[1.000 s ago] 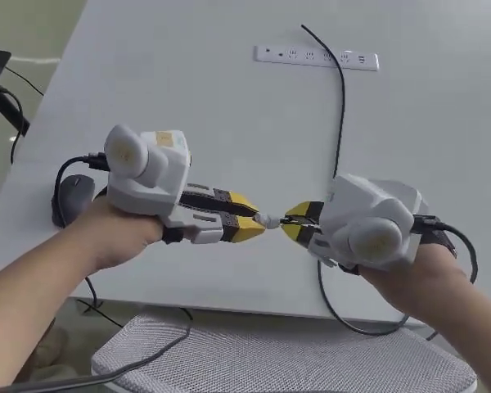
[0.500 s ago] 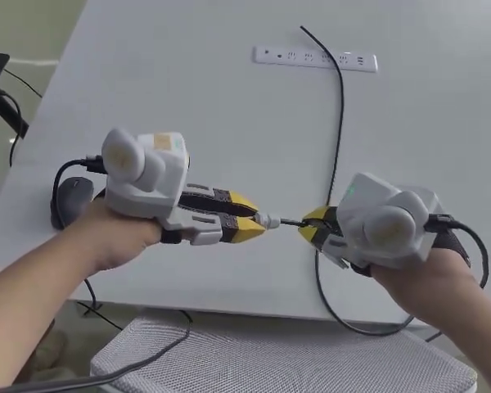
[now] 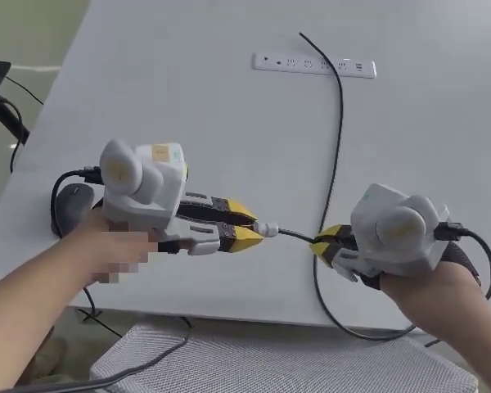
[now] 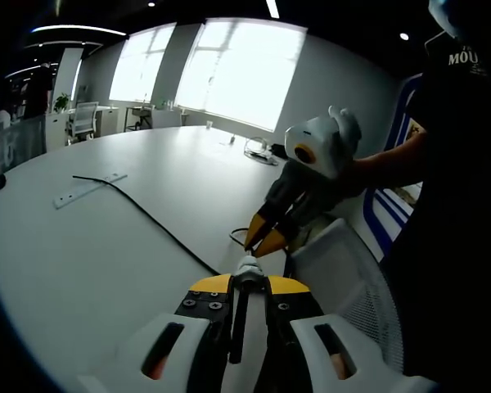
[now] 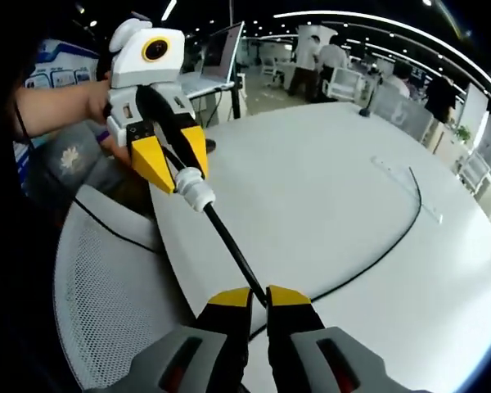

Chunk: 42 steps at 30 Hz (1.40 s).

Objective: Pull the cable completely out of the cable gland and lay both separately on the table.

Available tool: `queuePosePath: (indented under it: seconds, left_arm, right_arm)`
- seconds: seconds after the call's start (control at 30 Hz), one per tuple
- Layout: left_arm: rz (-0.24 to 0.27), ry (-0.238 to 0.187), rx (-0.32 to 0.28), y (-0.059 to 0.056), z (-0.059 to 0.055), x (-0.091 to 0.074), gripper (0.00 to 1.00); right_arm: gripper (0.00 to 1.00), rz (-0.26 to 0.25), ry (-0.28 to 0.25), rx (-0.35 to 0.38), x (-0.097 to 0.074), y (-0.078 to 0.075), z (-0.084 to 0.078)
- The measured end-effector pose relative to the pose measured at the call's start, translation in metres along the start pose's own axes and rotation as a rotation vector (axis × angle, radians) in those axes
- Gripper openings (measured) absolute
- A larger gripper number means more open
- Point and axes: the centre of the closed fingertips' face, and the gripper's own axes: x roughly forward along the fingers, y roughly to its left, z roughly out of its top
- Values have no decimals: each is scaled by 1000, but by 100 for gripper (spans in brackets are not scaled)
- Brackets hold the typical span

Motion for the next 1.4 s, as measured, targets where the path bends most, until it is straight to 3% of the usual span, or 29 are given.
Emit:
queuePosePath:
  seconds: [0.17, 0.33, 0.67, 0.83, 0.93, 1.1, 1.13, 1.27, 1.4]
  left_arm:
    - [1, 1, -2, 0, -1, -1, 15]
    - [2, 7, -5, 0, -3, -1, 15]
    - [-2, 8, -12, 0, -2, -1, 14]
    - [-2, 12, -12, 0, -3, 0, 15]
    - [-5, 13, -12, 1, -3, 1, 15]
    - [-7, 14, -19, 1, -4, 1, 15]
    - [-8, 16, -19, 0, -4, 1, 15]
    - [-10, 16, -22, 0, -4, 2, 15]
    - [-10, 18, -24, 0, -4, 2, 15]
  right_arm:
    - [1, -29, 28, 25, 3, -5, -9]
    - [2, -12, 22, 30, 2, -2, -10]
    - [5, -26, -18, 17, -1, -5, -6]
    - [13, -35, -100, -11, -12, -4, 16]
    - [13, 20, -172, 30, -20, 9, 39]
    - [11, 10, -169, -139, -19, 19, 55]
    - [11, 13, -163, -156, -18, 21, 55]
    - [11, 43, -110, -347, -5, 36, 50]
    - [9, 40, -105, -368, 0, 38, 52]
